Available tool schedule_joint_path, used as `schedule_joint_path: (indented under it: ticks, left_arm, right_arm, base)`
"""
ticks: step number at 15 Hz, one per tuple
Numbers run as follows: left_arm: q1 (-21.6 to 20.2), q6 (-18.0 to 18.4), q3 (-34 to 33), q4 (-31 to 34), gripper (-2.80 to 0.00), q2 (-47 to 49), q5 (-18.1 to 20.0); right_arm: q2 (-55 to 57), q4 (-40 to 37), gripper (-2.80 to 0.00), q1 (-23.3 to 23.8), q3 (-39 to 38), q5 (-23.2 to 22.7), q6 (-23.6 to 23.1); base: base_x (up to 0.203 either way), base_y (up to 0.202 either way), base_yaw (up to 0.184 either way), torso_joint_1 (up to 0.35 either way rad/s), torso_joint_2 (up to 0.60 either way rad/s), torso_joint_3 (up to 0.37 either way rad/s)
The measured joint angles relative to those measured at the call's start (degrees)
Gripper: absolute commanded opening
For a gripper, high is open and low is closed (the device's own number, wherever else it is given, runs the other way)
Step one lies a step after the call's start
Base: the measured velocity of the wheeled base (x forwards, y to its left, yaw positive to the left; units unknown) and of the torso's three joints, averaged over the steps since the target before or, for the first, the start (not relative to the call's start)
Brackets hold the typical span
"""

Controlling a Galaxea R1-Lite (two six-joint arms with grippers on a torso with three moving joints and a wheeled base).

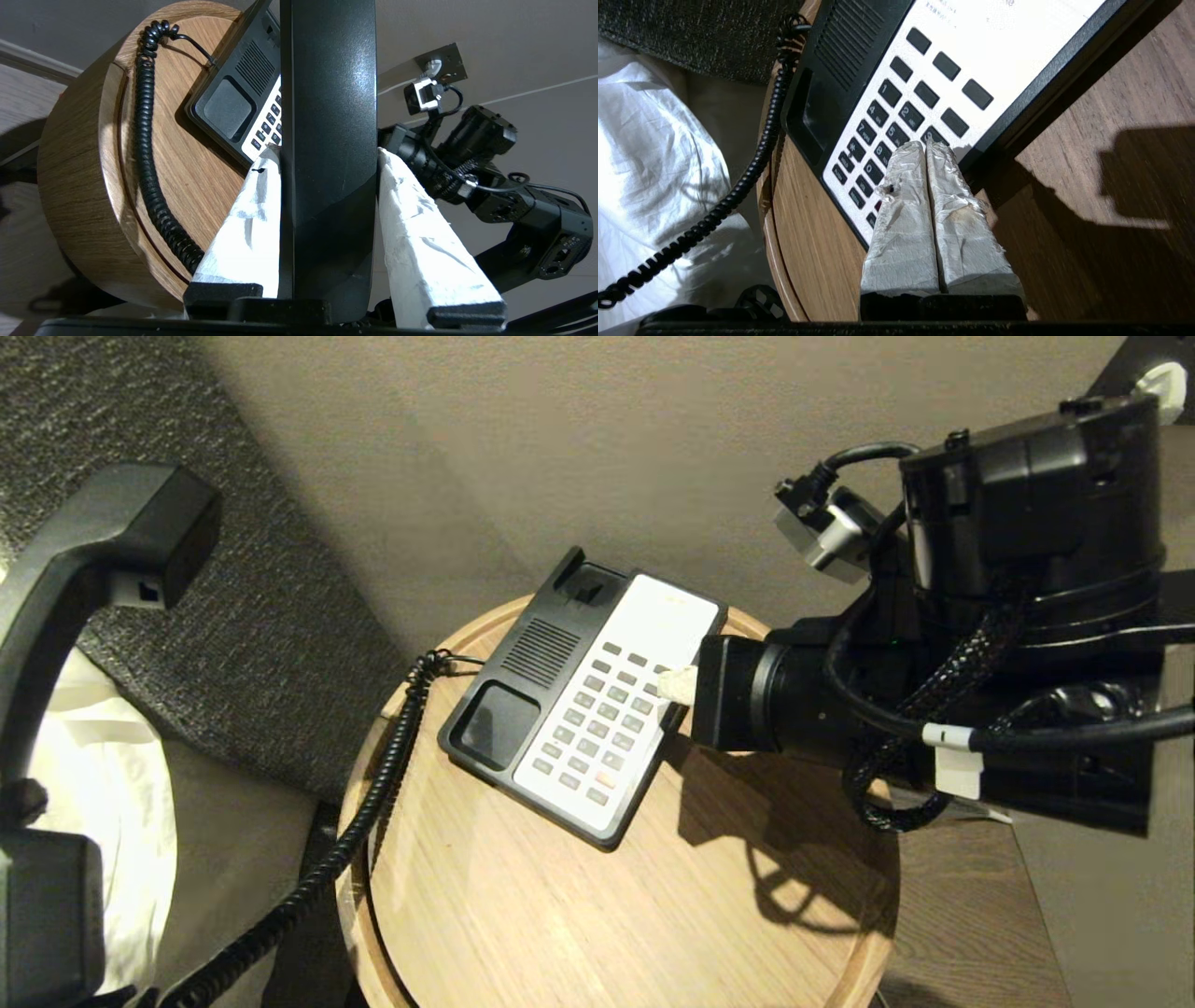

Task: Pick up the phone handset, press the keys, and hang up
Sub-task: Dial the number

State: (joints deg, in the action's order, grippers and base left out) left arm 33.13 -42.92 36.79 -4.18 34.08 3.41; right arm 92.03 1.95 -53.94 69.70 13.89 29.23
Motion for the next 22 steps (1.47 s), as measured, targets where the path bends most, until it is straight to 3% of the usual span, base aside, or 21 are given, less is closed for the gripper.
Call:
schedule_joint_path:
  ticks: [22]
  left_arm:
    - [0.0,0.0,-0.6,0.1,-2.8,-0.4,0.1]
  right_arm:
    - [3.5,6.2,-2.8,-0.1,-4.0,1.6,0.0]
  base:
    - [0.0,0.0,0.0,0.0,0.0,0.0]
